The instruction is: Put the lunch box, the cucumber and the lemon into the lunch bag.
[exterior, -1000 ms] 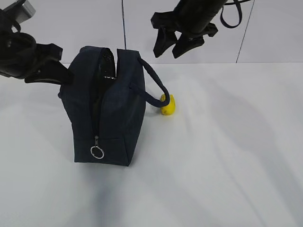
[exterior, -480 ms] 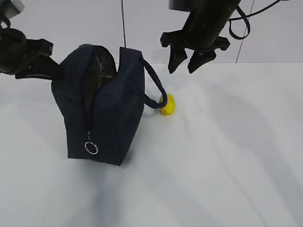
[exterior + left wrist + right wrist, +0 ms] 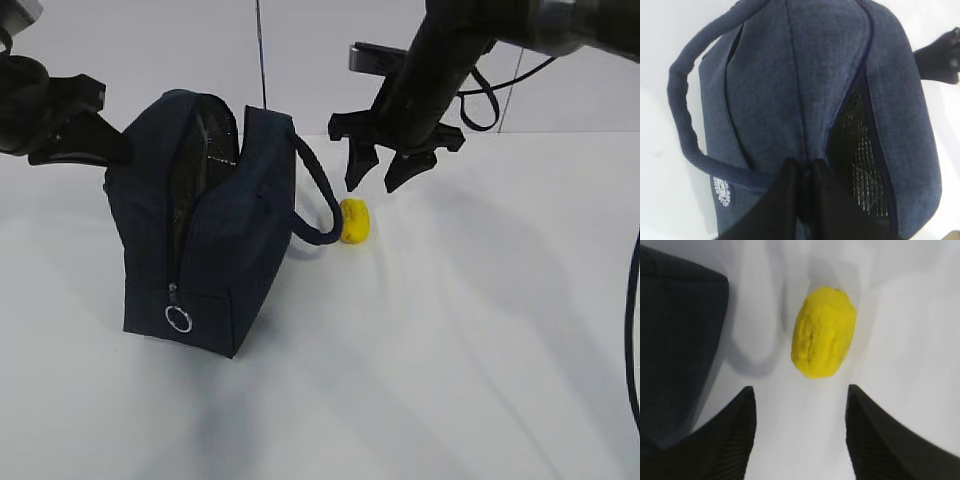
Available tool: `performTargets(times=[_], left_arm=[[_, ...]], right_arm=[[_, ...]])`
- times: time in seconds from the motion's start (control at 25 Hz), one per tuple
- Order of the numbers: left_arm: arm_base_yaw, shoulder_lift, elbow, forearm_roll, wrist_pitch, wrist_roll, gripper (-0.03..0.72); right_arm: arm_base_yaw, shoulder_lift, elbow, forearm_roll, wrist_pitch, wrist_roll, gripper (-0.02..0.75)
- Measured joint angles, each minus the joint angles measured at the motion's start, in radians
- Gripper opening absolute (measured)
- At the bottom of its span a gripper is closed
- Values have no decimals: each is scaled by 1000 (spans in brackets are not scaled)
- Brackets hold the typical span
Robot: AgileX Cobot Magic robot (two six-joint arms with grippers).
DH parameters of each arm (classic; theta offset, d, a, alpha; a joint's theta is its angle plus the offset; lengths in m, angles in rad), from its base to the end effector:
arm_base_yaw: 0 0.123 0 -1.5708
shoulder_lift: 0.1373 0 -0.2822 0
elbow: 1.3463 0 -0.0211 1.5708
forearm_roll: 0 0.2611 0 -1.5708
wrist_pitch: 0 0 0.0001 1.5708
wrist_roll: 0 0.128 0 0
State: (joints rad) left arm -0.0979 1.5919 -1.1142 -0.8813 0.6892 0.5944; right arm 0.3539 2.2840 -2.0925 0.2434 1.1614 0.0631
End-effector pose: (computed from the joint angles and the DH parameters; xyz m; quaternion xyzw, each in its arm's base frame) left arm 0.3577 -0.0983 0.2363 0.0593 0.9113 -0.2786 0.2974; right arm 0.4711 0.2042 0.1843 -0.1116 0.9752 0.1461 0.1233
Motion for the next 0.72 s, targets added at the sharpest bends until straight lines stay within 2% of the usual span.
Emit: performTargets(times=[0.2,0.44,0.72], left_arm=[[0,-1,0,14,25,0,17],[0,-1,0,18,28,0,17],[0,-1,0,18,32,0,17]], right_arm=[[0,27,2,0,-86,3,435],[0,42,2,-13,-145,26,567],[0,104,2,-19,-161,65,580]])
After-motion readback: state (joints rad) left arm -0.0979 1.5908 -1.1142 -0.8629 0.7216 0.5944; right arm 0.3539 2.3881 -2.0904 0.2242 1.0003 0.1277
